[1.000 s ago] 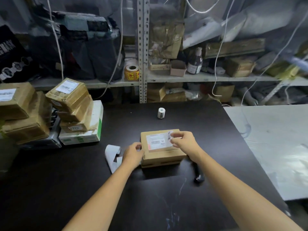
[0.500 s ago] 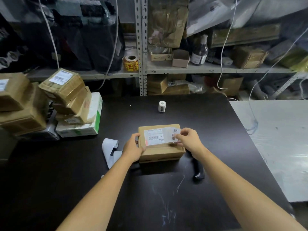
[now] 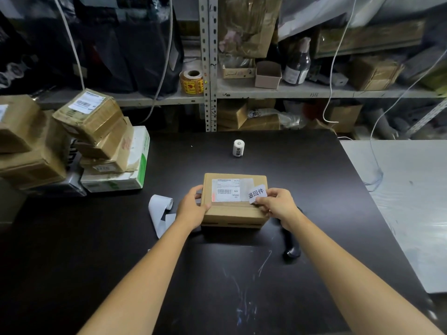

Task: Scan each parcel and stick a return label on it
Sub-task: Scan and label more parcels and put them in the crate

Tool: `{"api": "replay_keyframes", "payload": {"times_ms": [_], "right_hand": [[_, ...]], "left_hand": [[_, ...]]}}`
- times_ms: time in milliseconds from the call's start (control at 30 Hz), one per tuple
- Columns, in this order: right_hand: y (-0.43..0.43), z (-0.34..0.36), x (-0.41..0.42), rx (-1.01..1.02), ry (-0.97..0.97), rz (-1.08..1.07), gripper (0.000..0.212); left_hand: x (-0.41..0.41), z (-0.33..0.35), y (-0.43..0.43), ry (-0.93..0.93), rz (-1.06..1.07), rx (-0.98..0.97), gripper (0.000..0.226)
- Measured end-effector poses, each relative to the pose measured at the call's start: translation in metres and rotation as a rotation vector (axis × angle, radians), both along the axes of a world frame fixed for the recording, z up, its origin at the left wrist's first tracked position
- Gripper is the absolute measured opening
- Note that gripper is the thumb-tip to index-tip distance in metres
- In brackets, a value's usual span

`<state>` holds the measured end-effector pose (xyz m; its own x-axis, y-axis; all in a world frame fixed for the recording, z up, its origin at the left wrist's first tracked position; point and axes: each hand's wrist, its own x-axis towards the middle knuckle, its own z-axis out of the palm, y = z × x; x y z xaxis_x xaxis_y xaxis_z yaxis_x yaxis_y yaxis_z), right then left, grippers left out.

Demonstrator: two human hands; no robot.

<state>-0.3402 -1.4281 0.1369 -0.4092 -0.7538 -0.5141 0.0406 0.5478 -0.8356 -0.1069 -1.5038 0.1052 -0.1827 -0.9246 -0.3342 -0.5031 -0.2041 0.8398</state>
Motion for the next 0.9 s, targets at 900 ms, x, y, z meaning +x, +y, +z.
{"api": "replay_keyframes", "payload": {"times_ms": [900], "right_hand": [[-0.004, -0.018, 0.0, 0.083, 0.569, 0.193, 0.03]], "left_hand": [[0.005, 0.006, 0.003, 0.063, -0.024, 0.061, 0.057]]}}
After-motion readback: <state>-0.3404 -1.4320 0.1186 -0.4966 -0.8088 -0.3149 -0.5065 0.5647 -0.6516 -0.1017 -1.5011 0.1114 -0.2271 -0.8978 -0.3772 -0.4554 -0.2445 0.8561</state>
